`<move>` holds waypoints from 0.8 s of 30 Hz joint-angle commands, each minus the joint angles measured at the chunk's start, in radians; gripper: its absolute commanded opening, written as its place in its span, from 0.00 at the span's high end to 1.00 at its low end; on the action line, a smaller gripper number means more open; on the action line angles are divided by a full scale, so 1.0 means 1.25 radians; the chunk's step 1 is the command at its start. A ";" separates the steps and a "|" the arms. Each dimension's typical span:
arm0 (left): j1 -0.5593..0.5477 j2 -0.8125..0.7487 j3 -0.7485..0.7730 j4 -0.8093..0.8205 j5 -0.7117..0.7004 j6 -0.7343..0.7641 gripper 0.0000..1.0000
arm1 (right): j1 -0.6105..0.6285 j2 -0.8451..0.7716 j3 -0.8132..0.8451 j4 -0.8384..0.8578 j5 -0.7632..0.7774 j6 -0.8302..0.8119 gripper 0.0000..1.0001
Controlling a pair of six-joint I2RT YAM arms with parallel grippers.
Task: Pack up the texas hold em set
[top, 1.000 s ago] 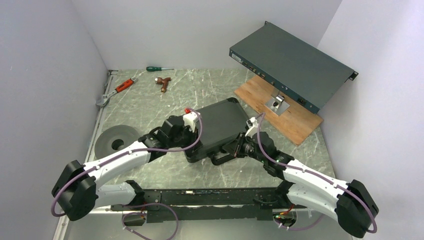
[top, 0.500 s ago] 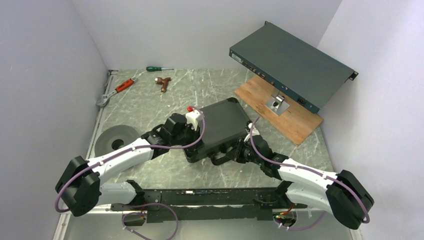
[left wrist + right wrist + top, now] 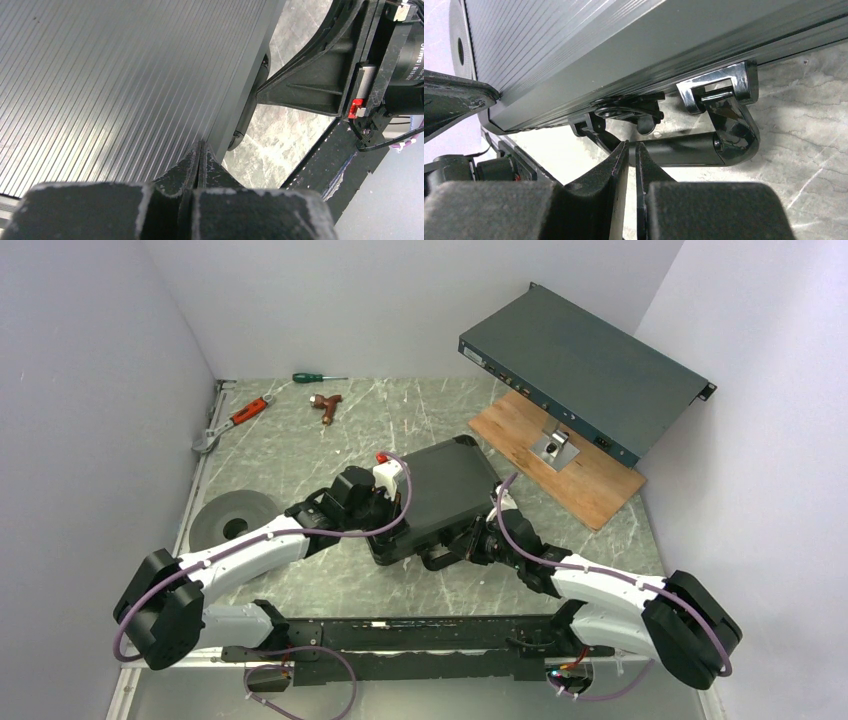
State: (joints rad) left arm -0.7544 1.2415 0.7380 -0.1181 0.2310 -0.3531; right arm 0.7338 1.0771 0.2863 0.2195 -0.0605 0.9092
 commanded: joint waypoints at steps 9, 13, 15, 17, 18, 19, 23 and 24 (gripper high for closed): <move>-0.006 -0.011 -0.013 0.011 0.019 0.000 1.00 | -0.002 0.047 0.011 0.093 0.045 0.036 0.88; -0.006 -0.015 -0.015 0.011 0.018 0.000 1.00 | -0.002 0.077 0.012 0.108 0.046 0.044 0.89; -0.006 -0.016 -0.016 0.011 0.018 0.000 1.00 | -0.002 0.090 0.012 0.109 0.047 0.046 0.89; -0.006 -0.017 -0.017 0.010 0.018 0.000 1.00 | -0.002 0.097 0.012 0.103 0.055 0.045 0.90; -0.006 -0.018 -0.017 0.010 0.018 0.001 1.00 | -0.002 0.100 0.011 0.096 0.066 0.044 0.90; -0.006 -0.018 -0.018 0.010 0.018 0.001 1.00 | -0.002 0.104 0.011 0.090 0.070 0.043 0.90; -0.006 -0.021 -0.020 0.010 0.018 -0.001 1.00 | -0.002 0.110 0.004 0.085 0.079 0.043 0.90; -0.006 -0.022 -0.020 0.011 0.019 -0.002 1.00 | -0.002 0.112 0.001 0.085 0.081 0.042 0.90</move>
State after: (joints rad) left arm -0.7544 1.2350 0.7242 -0.1097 0.2310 -0.3534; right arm 0.7338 1.2026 0.2863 0.3000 -0.0147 0.9623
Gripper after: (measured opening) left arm 0.010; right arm 0.103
